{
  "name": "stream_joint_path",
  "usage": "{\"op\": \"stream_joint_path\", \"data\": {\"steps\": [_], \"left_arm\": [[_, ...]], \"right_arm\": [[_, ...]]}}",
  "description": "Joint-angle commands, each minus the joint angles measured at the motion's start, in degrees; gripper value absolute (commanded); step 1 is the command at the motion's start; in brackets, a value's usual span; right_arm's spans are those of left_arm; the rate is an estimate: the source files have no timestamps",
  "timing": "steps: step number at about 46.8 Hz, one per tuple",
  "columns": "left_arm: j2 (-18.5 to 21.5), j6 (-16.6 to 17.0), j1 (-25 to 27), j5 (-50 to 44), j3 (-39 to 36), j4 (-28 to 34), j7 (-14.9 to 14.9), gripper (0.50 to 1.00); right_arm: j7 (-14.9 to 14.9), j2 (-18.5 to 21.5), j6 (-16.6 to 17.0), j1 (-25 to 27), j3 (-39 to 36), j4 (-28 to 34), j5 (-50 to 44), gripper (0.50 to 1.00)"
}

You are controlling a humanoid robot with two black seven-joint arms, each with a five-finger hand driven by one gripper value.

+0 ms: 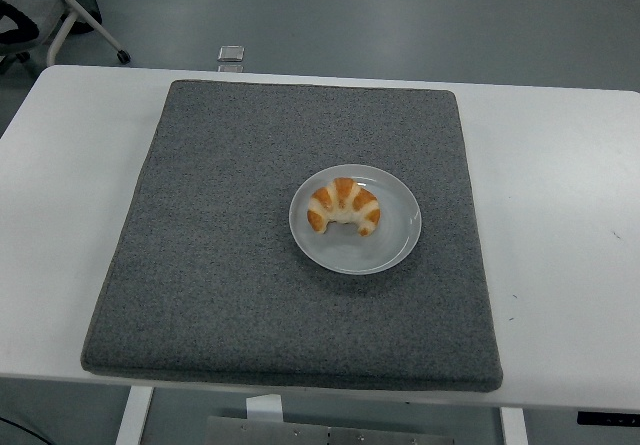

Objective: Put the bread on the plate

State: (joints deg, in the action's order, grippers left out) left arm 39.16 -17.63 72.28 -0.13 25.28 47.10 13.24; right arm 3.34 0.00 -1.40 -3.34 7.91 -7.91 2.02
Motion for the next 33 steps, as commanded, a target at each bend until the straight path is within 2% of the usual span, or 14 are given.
{"op": "stream_joint_path", "data": {"steps": [1,5,15,22,27,33], "left_arm": [[0.0,-1.5,-0.2,-1.5,-0.1,-2.3,-1.4,0.943],[-0.1,-2.3,-1.0,-3.1,0.0,-3.9,-2.4,0.943],[-0.7,-3.0,-4.9,-7.3,0.1,-3.9,-2.5,0.941],[-0.8,-5.7,-8.0,-11.3,0.6,-4.2,-2.4,0.941],[-1.1,-6.5,-10.1,-14.1,0.8,-4.3,-1.9,0.943],[-3.2,-8.0,-12.5,-14.5,1.3,-6.1,-0.9,0.945]], "right_arm": [[0.0,0.0,0.0,0.0,0.0,0.0,0.0,0.930],[0.0,0.0,0.0,0.0,0.0,0.0,0.0,0.930],[0.0,0.0,0.4,0.0,0.1,0.0,0.3,0.930],[0.0,0.0,0.4,0.0,0.0,0.0,0.3,0.930],[0.0,0.0,0.5,0.0,0.1,0.0,0.3,0.930],[0.0,0.0,0.4,-0.1,0.0,-0.1,0.4,0.930]]}}
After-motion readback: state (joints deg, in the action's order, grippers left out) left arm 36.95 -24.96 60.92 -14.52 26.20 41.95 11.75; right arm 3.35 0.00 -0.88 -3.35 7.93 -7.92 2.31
